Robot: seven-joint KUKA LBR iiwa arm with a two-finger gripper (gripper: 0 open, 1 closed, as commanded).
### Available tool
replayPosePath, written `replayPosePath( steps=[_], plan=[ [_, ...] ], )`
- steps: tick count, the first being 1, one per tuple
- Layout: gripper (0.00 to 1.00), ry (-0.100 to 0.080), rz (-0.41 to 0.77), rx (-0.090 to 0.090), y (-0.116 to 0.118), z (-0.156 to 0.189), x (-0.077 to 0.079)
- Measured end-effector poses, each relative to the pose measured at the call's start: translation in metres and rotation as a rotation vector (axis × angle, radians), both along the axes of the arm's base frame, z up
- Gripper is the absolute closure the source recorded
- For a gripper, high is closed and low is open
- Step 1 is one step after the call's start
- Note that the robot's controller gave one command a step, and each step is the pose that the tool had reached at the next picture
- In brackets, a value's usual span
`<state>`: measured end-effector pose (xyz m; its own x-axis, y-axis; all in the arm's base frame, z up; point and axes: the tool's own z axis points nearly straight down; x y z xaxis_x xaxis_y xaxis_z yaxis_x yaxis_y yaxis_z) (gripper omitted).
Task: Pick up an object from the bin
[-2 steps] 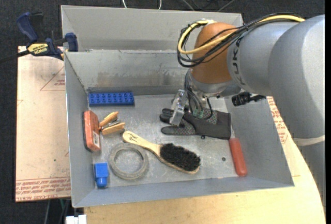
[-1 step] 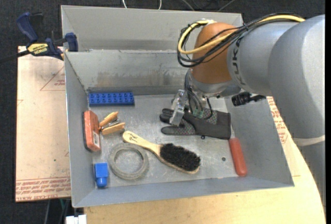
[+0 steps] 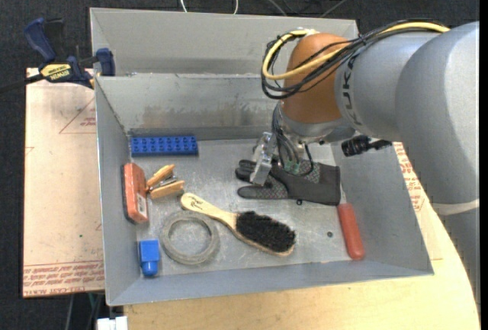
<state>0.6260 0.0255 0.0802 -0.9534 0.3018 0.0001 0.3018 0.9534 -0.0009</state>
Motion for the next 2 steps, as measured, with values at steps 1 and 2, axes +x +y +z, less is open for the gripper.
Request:
replayPosePath(
  steps=[1, 2],
  plan=[
    [1.00, 0.000, 0.000, 0.000, 0.0000, 0.0000, 0.0000],
    [1.00, 0.000, 0.000, 0.000, 0.0000, 0.0000, 0.0000]
  ],
)
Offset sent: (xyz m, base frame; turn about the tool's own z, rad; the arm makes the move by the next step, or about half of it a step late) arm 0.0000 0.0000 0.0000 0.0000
